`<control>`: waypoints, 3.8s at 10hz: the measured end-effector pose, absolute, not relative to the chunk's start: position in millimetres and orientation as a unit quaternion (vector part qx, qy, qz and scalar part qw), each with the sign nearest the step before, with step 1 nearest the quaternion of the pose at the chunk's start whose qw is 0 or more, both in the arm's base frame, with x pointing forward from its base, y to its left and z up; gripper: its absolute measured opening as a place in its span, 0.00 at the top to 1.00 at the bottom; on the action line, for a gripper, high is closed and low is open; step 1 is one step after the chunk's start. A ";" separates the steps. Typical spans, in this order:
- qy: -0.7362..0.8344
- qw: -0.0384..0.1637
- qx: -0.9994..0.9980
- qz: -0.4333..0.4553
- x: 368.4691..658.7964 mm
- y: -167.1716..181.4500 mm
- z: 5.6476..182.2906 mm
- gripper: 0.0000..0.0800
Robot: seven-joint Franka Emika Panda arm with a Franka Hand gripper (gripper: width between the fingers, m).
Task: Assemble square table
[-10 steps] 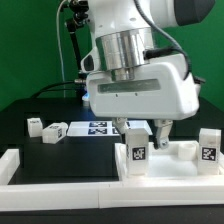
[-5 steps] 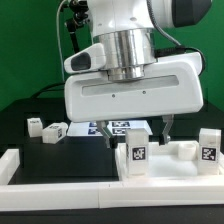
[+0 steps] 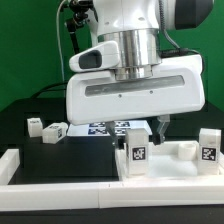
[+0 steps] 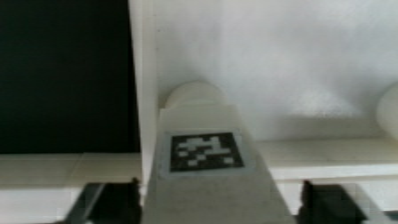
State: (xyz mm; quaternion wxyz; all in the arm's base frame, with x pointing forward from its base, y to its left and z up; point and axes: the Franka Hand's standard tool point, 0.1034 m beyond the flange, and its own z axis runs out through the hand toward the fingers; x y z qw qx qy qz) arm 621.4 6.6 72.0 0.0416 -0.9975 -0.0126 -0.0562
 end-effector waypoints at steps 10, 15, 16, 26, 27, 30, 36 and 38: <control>0.617 0.092 -0.781 -0.016 621.7 7.9 69.2 0.64; 0.663 0.104 -0.741 -0.005 621.9 6.2 69.3 0.51; 0.566 0.100 -0.818 -0.009 622.9 3.8 71.4 0.33; 0.170 0.076 -0.982 -0.043 620.7 -0.2 71.1 0.35; 0.169 0.076 -0.982 -0.043 620.7 -0.4 71.1 0.52; 0.268 0.080 -0.959 -0.035 620.6 -0.1 70.9 0.64; 0.658 0.088 -0.748 0.007 622.0 10.7 68.6 0.64; 0.760 0.114 -0.639 0.012 622.5 9.0 67.8 0.64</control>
Offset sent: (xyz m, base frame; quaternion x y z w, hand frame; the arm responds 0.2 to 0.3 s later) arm 0.0000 0.0000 0.0000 0.0000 0.0000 0.1938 0.9810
